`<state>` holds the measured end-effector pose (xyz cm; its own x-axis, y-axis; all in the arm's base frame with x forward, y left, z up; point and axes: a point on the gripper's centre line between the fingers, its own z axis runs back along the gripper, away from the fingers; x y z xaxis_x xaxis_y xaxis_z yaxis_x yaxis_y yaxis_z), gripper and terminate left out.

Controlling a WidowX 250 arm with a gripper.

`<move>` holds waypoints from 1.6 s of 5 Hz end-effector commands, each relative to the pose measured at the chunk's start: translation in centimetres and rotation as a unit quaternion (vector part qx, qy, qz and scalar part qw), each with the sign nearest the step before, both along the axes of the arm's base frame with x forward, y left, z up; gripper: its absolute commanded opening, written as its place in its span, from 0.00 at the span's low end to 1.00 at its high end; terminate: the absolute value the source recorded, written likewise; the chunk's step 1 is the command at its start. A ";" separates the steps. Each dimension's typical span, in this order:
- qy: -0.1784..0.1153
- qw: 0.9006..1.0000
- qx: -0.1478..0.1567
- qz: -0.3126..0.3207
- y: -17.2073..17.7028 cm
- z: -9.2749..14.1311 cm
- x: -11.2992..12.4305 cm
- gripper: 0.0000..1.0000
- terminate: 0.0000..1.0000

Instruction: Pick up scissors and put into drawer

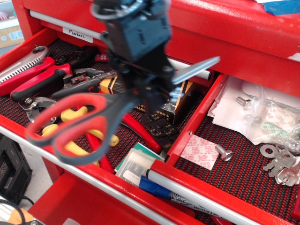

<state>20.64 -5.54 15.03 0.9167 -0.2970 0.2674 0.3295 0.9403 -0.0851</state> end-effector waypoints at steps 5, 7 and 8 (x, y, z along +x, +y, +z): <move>-0.072 0.996 -0.040 -0.021 -7.1 -2.9 5.0 1.00 0.00; -0.072 0.996 -0.040 -0.021 -7.1 -2.9 5.0 1.00 0.00; -0.072 0.996 -0.040 -0.021 -7.1 -2.9 5.0 1.00 1.00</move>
